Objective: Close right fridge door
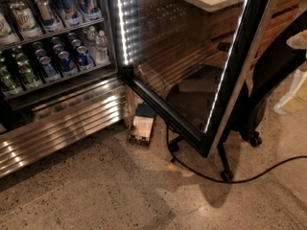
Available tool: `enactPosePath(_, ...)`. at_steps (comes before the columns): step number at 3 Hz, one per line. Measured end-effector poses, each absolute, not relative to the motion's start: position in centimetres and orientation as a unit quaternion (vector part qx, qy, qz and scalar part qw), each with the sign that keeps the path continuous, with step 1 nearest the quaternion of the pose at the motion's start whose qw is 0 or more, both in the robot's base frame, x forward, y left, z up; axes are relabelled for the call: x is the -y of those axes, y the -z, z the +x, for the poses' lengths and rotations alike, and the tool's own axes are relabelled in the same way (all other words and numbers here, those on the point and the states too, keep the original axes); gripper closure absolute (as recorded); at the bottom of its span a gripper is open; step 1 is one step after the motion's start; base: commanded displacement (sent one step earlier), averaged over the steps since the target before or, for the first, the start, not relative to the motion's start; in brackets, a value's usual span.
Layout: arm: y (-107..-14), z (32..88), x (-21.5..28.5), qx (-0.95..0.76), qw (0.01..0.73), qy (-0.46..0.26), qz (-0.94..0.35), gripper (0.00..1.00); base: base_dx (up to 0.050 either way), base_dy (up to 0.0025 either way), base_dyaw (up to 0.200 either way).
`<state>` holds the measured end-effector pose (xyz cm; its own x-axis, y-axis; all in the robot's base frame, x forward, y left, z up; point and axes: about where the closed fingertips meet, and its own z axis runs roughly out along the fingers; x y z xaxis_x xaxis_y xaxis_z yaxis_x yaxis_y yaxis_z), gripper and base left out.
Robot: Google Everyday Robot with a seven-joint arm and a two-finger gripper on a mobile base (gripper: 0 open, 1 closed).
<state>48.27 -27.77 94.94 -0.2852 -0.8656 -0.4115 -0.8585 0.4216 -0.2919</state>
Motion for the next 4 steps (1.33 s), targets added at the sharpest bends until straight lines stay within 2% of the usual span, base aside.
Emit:
enactPosePath(1,-93.4,49.1,26.8,-0.796,0.28,-0.006,-0.537,0.0,0.0,0.0,0.0)
enactPosePath(3,-94.1,50.9,21.4,-0.738,0.344,-0.037,-0.579,0.0,0.0,0.0,0.0)
enactPosePath(4,-94.1,50.4,21.7,-0.738,0.344,-0.037,-0.579,0.0,0.0,-0.00014,-0.199)
